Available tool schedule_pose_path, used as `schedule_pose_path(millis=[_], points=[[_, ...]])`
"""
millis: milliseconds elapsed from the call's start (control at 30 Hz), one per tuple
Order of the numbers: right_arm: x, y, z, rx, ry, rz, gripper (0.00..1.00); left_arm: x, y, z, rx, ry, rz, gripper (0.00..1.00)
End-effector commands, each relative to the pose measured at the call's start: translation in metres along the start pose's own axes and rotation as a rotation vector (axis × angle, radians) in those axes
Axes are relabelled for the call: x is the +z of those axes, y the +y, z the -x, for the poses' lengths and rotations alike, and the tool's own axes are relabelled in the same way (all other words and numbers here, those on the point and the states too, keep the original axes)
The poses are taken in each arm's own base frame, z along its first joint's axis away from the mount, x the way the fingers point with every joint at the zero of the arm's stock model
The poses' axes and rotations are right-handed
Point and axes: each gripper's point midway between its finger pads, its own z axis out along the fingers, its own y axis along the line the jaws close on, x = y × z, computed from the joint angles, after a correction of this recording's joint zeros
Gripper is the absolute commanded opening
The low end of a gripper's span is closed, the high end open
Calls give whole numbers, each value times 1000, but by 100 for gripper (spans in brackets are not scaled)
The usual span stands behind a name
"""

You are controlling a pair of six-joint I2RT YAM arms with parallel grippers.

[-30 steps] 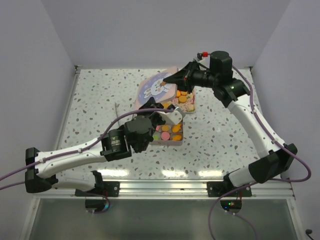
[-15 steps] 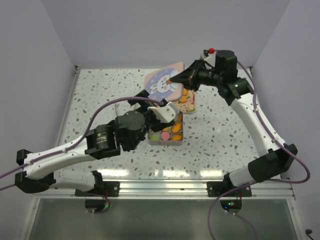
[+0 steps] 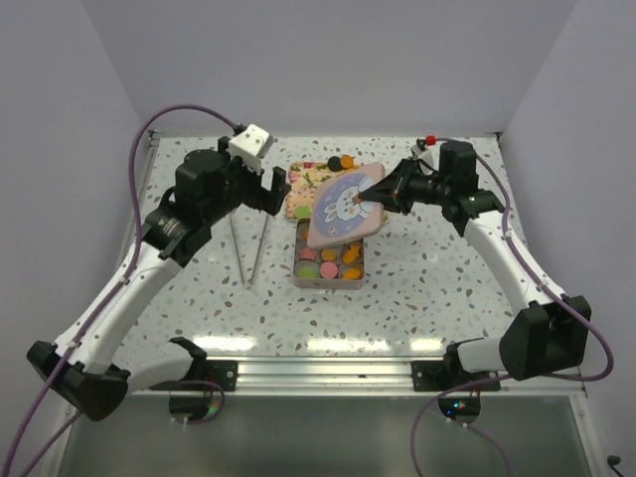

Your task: Pack the cookies

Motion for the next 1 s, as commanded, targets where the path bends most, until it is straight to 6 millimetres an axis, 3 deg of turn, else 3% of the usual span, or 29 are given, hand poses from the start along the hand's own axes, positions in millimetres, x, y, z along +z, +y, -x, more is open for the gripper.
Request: schedule_pose_path(millis=[0, 33, 100, 133, 167, 233, 600, 767, 967], points=[[-13, 34, -8, -128, 16, 210, 0, 14, -16, -17, -273, -3, -255, 95], [-13, 35, -9, -129, 18, 236, 0, 20, -15, -37, -323, 28, -271, 94], [-8, 30, -9, -114, 22, 273, 0, 22, -9, -43, -421, 4, -319, 95], [-7, 30, -11, -104, 39, 291, 0, 25, -11, -67, -468, 38, -334, 94], [-4, 24, -12, -108, 42, 301, 0, 26, -10, -67, -501, 13, -360, 94], [0, 16, -14, -104, 52, 301, 0, 28, -12, -86, -528, 18, -373, 94], [28, -66, -32, -53, 113, 229, 0, 37, -8, -176, -648, 208, -262, 88], [38, -96, -38, -22, 97, 229, 0, 37, -20, -181, -688, 176, -328, 88], [44, -116, -42, -9, 84, 221, 0, 46, -29, -207, -746, 232, -361, 88]])
